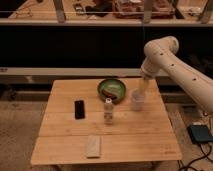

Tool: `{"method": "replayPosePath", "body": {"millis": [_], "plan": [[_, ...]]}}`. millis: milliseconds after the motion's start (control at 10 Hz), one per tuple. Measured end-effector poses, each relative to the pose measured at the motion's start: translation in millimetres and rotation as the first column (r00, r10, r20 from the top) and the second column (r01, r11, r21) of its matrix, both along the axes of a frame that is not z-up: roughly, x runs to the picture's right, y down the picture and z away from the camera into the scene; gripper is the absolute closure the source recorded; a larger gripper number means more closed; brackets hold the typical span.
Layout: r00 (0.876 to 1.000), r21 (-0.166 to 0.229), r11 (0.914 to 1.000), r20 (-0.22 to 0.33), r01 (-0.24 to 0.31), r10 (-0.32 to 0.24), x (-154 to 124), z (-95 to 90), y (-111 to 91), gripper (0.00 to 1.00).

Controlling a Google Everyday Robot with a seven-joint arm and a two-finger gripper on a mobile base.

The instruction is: Place the bottle in the ceramic bowl

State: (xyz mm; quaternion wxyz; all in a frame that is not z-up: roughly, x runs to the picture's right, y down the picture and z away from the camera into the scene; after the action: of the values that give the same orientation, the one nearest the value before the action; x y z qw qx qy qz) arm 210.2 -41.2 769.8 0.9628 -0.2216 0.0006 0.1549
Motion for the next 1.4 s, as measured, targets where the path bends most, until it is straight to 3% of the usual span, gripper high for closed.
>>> {"method": "replayPosePath", "body": {"millis": [100,300,500,700,900,1100,1400], "plan": [[1.0,0.002,1.0,0.015,0.005,-0.005,-5,-2.4,1,0.2],[0.989,-0.004,1.0,0.15,0.004,-0.003,-50,-20.9,10,0.2],[0.958,-0.021,0.9996,0.285,0.019,-0.012,-91,-45.1,27,0.2],[0.943,-0.059,0.9963,0.329,0.062,-0.039,-103,-53.9,49,0.2],[0.925,-0.138,0.9818,0.373,0.131,-0.071,-119,-55.6,84,0.2],[0.91,-0.17,0.9711,0.405,0.168,-0.086,-140,-49.0,100,0.2],[0.883,-0.21,0.9616,0.465,0.176,-0.06,-180,-39.8,107,0.2]]}}
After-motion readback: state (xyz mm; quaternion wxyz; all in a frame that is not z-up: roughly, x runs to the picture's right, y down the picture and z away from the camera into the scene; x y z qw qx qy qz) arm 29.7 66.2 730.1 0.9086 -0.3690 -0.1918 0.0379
